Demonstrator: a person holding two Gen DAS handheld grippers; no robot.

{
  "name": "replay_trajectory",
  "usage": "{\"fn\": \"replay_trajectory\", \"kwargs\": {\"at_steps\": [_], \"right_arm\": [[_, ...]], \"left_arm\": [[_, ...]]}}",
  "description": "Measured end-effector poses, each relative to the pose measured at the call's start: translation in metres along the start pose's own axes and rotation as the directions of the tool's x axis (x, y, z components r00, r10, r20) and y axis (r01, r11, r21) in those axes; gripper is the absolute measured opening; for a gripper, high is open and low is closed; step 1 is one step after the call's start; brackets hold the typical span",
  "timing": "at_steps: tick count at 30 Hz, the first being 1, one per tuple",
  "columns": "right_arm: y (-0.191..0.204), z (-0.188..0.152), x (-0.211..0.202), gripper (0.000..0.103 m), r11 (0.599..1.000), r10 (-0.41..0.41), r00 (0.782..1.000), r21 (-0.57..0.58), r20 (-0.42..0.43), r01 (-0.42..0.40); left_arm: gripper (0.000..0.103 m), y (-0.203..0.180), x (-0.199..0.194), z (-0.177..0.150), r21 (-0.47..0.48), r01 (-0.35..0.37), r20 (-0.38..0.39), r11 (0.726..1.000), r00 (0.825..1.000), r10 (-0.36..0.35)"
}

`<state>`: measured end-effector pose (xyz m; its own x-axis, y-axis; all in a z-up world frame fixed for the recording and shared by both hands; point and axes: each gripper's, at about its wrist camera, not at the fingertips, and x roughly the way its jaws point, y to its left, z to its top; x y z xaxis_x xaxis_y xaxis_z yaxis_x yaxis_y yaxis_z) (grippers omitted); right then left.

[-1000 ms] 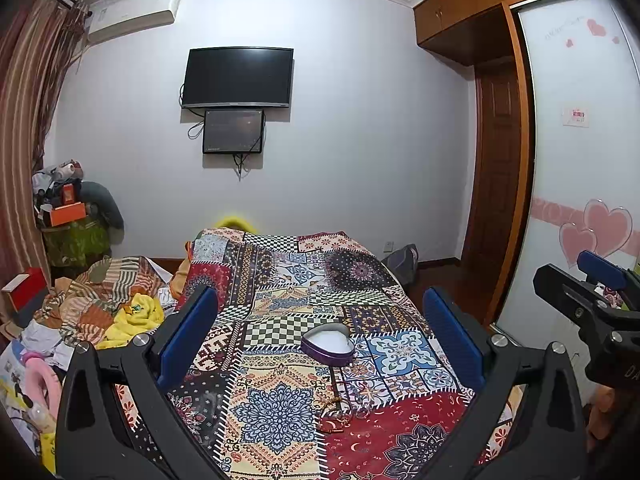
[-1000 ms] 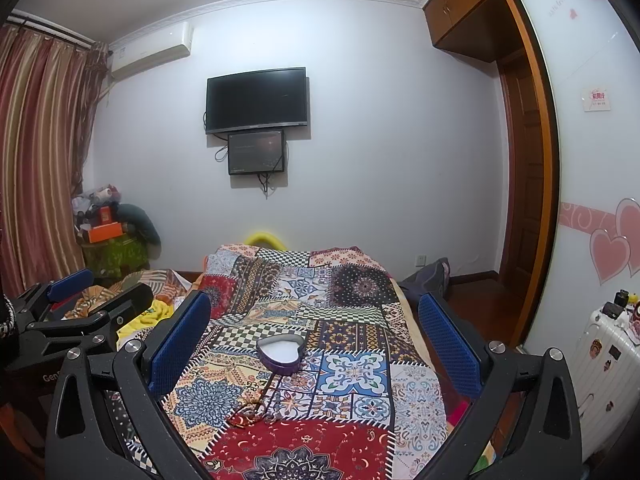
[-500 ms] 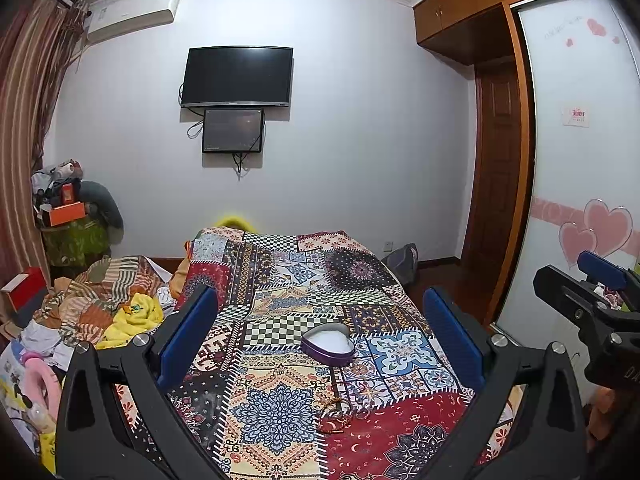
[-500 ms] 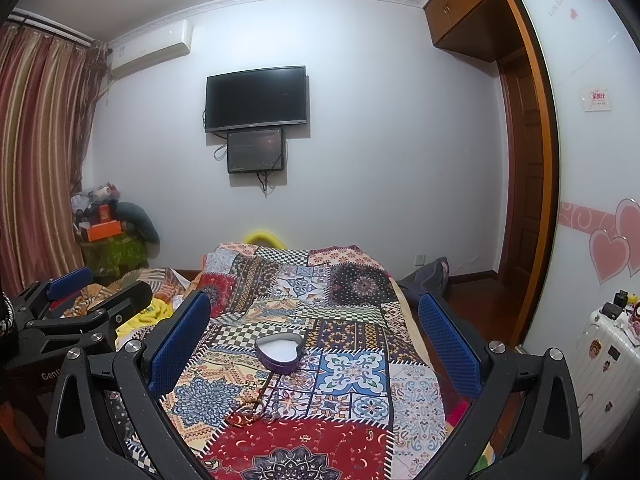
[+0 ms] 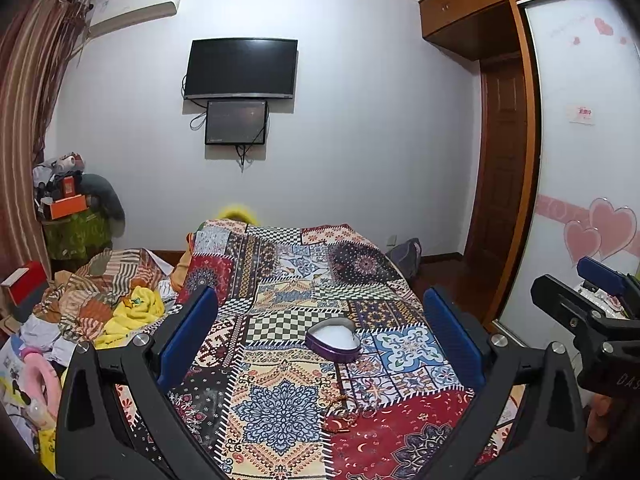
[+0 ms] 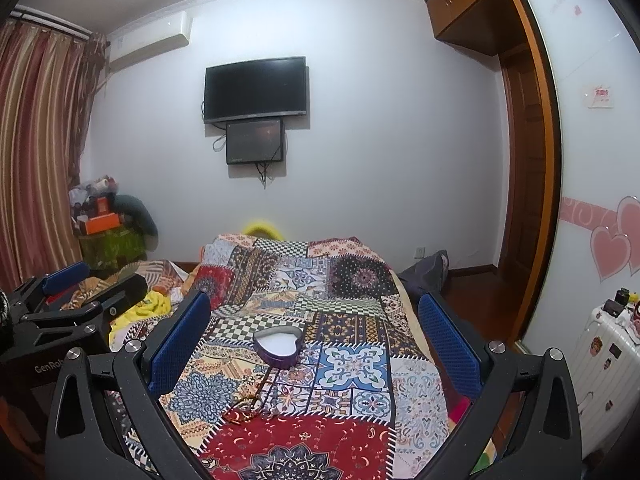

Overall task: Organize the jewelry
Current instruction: 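Reach the right gripper to the jewelry pile and grasp a ring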

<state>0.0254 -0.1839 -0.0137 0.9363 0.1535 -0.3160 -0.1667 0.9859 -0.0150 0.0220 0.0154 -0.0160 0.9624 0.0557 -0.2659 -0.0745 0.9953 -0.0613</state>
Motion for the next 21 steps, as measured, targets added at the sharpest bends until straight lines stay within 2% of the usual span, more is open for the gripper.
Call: {"fn": "replay_trajectory", "kwargs": {"at_steps": [7, 12, 18, 21], "right_arm": [[-0.002, -0.014, 0.026, 0.103, 1.000, -0.024, 0.997, -0.009, -0.077, 0.024], [-0.003, -0.030, 0.052, 0.103, 0.999, -0.038, 0.985, -0.022, -0.168, 0.034], [-0.004, -0.052, 0.087, 0.103, 1.000, 0.009, 0.948, -0.004, -0.317, -0.011], [-0.004, -0.064, 0.106, 0.103, 1.000, 0.025, 0.924, 0.003, -0.381, -0.026]], "left_arm": [[0.103, 0.019, 0.033, -0.009, -0.020, -0.017, -0.088, 1.000, 0.996, 0.016], [0.103, 0.041, 0.068, -0.019, -0.026, -0.038, -0.181, 0.999, 0.983, 0.033], [0.103, 0.064, 0.106, -0.045, -0.063, -0.049, -0.294, 0.997, 0.955, 0.028], [0.100, 0.070, 0.123, -0.059, -0.075, -0.019, -0.368, 0.997, 0.930, -0.010]]}}
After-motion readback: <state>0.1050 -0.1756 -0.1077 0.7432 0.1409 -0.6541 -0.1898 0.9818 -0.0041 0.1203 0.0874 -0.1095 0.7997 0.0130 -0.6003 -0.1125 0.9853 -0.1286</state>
